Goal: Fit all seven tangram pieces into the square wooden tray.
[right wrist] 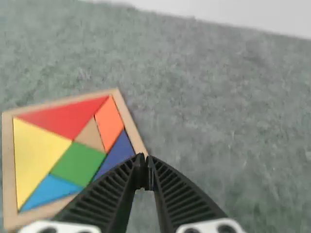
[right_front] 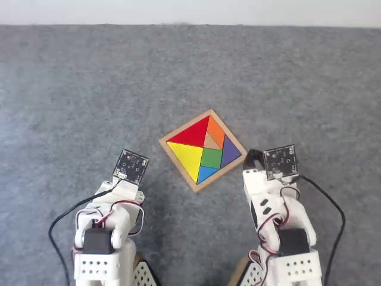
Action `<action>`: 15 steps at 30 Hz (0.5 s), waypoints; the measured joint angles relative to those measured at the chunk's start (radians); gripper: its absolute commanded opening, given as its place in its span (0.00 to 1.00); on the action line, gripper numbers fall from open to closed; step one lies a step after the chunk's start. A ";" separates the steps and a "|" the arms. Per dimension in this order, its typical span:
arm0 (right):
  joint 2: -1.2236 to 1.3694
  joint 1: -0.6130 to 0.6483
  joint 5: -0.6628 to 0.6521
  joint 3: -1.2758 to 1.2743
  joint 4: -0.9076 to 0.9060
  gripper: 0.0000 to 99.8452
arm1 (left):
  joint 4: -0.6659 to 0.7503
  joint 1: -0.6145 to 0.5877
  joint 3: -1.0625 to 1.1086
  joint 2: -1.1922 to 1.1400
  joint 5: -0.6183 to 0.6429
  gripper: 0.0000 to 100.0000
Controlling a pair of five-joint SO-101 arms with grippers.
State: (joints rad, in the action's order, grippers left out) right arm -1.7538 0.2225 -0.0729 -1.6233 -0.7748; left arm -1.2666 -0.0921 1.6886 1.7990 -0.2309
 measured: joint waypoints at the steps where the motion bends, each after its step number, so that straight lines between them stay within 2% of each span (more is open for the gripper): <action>1: -0.023 0.000 -0.017 -0.006 -0.046 0.01 | 0.000 0.000 0.000 0.000 0.000 0.02; 8: -0.046 -0.017 -0.170 -0.043 -0.186 0.01 | 0.000 0.000 0.000 0.000 0.000 0.02; 15: -0.046 -0.091 -0.190 -0.043 -0.190 0.01 | 0.000 0.000 0.000 0.000 0.000 0.02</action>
State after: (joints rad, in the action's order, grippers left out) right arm -1.7998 0.1320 -0.2631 -1.6663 -0.9651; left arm -1.2666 -0.0921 1.6886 1.7990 -0.2309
